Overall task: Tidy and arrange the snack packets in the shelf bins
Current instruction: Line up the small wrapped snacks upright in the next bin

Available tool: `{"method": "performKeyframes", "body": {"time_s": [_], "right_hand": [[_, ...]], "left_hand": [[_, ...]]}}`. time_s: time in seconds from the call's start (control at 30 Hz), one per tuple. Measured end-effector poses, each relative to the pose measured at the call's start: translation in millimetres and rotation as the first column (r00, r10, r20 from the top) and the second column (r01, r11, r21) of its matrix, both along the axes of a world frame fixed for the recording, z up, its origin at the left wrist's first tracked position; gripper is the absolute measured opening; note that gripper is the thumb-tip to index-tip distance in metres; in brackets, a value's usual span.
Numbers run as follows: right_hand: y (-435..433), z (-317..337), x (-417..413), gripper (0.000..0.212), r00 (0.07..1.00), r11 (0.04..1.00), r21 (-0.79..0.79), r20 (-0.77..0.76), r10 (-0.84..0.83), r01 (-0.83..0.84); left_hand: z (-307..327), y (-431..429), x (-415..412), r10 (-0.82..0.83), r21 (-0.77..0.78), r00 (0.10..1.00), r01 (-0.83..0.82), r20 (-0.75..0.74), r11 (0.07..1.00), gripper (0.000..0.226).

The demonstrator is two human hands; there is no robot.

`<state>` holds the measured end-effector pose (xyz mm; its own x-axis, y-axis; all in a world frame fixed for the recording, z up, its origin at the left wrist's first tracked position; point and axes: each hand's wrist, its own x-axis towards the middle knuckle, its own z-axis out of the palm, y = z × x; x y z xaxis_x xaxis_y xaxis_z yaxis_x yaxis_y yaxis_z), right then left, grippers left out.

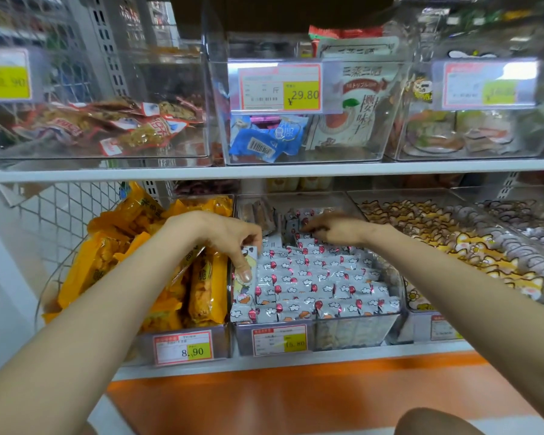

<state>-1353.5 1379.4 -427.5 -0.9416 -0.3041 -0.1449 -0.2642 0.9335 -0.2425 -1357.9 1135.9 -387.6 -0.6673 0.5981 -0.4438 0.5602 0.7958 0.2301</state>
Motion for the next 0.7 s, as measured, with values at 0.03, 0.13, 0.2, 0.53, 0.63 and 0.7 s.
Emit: {"method": "performKeyframes", "body": {"time_s": [0.03, 0.13, 0.2, 0.53, 0.63, 0.7], "right_hand": [[0, 0, 0, 0.041, 1.0, 1.0, 0.005, -0.003, 0.006, -0.006], [1, 0, 1, 0.041, 1.0, 1.0, 0.008, -0.001, 0.007, -0.007], [2, -1, 1, 0.043, 1.0, 1.0, -0.006, -0.003, -0.001, 0.001], [8, -5, 3, 0.043, 0.999, 0.998, -0.056, 0.038, 0.014, -0.011], [8, -5, 3, 0.042, 0.999, 0.998, -0.056, 0.033, 0.018, -0.016], [7, -4, 3, 0.041, 0.999, 0.998, -0.06, 0.028, 0.019, -0.017]], "left_hand": [[1, -1, 0, 0.0, 0.038, 1.0, 0.0, -0.008, 0.999, 0.053], [6, -8, -1, 0.031, 0.168, 0.998, -0.04, 0.052, 0.985, 0.048], [10, -14, -1, 0.061, 0.266, 0.992, -0.087, 0.107, 0.96, 0.059], [3, -5, -10, 0.351, 0.549, 0.936, -0.311, 0.035, 0.776, 0.034], [-1, 11, -11, 0.412, 0.569, 0.911, -0.334, -0.009, 0.751, 0.027], [-4, 23, -12, 0.431, 0.549, 0.897, -0.311, -0.1, 0.776, 0.028]]}}
